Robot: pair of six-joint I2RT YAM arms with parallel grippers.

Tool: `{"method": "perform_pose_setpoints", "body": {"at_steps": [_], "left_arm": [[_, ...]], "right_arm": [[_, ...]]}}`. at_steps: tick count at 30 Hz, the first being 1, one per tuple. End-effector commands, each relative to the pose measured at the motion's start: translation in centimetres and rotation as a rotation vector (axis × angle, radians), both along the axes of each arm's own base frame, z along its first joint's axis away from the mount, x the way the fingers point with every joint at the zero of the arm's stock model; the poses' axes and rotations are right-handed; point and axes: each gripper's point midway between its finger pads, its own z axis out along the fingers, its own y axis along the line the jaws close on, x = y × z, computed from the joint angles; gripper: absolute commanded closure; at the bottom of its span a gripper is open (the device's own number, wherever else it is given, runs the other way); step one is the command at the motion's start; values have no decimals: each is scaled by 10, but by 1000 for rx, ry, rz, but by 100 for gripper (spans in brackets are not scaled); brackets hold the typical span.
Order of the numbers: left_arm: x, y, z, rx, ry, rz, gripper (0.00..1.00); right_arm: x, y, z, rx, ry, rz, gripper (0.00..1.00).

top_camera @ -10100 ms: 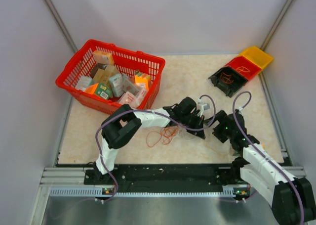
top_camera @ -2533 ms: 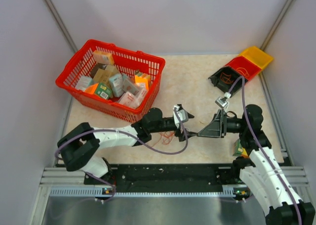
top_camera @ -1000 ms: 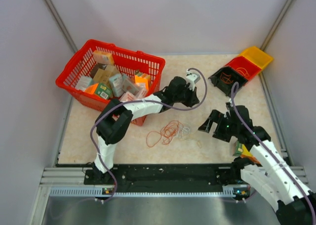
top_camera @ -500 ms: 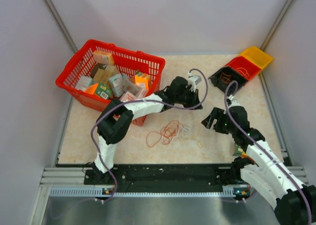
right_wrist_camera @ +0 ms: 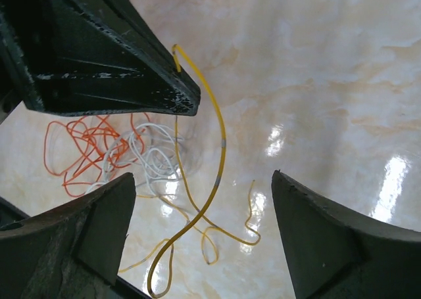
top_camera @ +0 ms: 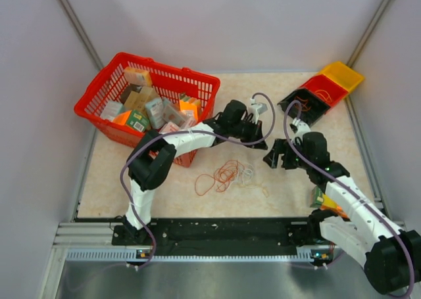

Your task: Untangle the cables

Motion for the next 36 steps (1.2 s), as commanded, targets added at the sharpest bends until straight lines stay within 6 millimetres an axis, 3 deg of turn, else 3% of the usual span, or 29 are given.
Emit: {"method": "perform_pose_setpoints", "body": {"at_steps": [1,7,12,14,17,19,21,24,25,27,30,33,36], "left_arm": [[-6,3,39,-96,-24,-93,100],[-9,8,47,-119,-14,-119,100],[-14,6,57,-157,1,-143,100],[-15,6,62,-168,-2,-142,100],[-17,8,70,-182,-7,-137,100],[-18,11,79,-191,-22,-121,95],[-21,20,86,-202,-63,-82,74],[-32,40,107,-253,-170,-32,18],[-37,48,117,-272,-208,-20,10],[-54,61,128,-303,-284,-21,5],[-81,69,140,-322,-406,-47,10],[-112,65,139,-289,-543,-93,14],[-138,53,136,-269,-660,-135,12]], "right_arm": [[4,25,18,87,-61,125,21],[-3,27,11,116,-38,124,41],[-14,35,21,185,-48,156,64],[-20,36,26,206,-53,167,74],[-23,35,33,225,-67,150,100],[-22,30,40,230,-64,98,100],[-21,22,50,224,-62,35,100],[-23,13,69,223,-58,-39,100],[-24,12,78,231,-61,-48,100],[-28,12,94,256,-60,-57,100],[-32,13,123,290,-76,-64,100],[-37,13,150,326,-92,-70,100],[-44,16,175,364,-119,-47,100]]}}
